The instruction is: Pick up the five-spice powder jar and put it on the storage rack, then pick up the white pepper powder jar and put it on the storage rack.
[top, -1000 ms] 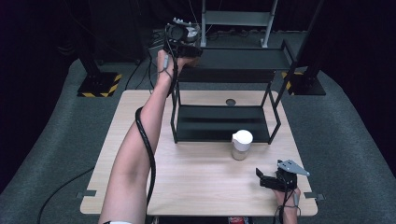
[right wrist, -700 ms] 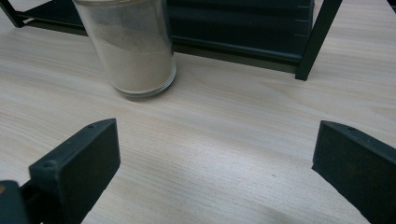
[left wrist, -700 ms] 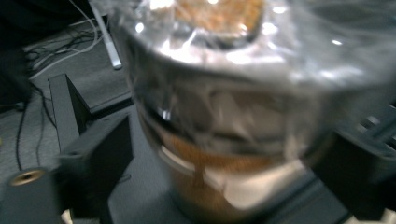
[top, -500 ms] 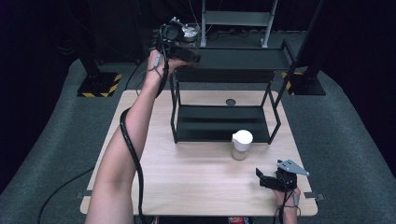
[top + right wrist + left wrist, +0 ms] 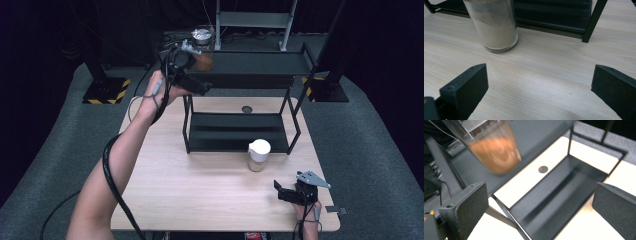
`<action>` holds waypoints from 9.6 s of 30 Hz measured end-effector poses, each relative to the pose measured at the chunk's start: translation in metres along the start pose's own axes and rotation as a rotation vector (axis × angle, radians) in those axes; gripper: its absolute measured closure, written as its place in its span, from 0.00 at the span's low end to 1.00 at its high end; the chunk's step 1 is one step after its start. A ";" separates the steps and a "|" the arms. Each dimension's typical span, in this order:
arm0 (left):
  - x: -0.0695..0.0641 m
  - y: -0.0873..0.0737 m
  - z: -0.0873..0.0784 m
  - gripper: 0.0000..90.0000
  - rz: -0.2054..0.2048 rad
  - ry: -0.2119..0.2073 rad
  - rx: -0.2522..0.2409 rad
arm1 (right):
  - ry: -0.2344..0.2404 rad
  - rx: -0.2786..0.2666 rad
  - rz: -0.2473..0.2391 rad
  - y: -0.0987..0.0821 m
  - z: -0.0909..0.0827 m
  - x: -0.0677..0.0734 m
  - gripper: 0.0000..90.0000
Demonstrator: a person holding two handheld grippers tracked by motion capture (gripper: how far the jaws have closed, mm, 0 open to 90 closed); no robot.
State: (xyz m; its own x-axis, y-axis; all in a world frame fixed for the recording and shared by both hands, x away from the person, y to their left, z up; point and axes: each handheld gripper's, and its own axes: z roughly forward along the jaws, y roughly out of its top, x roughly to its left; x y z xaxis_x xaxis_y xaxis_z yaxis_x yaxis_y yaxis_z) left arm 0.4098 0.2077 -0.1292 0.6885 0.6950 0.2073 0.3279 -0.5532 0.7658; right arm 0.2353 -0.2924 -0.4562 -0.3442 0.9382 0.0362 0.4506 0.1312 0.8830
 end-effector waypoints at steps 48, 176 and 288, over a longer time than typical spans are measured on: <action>-0.099 -0.308 0.083 0.00 -0.181 -0.114 0.097 | -0.016 0.000 -0.010 0.000 0.000 0.004 0.00; -0.104 -0.308 0.082 0.02 -0.210 -0.084 0.094 | 0.020 -0.063 -0.073 0.095 0.051 0.053 0.34; -0.105 -0.308 0.081 0.03 -0.219 -0.074 0.094 | -0.117 -0.201 -0.091 0.245 -0.019 0.002 0.34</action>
State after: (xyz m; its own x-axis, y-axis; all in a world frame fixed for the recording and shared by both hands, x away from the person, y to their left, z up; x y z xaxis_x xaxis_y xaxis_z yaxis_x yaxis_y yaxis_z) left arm 0.2890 0.2680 -0.4365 0.6388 0.7694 -0.0059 0.5310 -0.4354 0.7270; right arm 0.3293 -0.2649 -0.2310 -0.2723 0.9578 -0.0917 0.2448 0.1611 0.9561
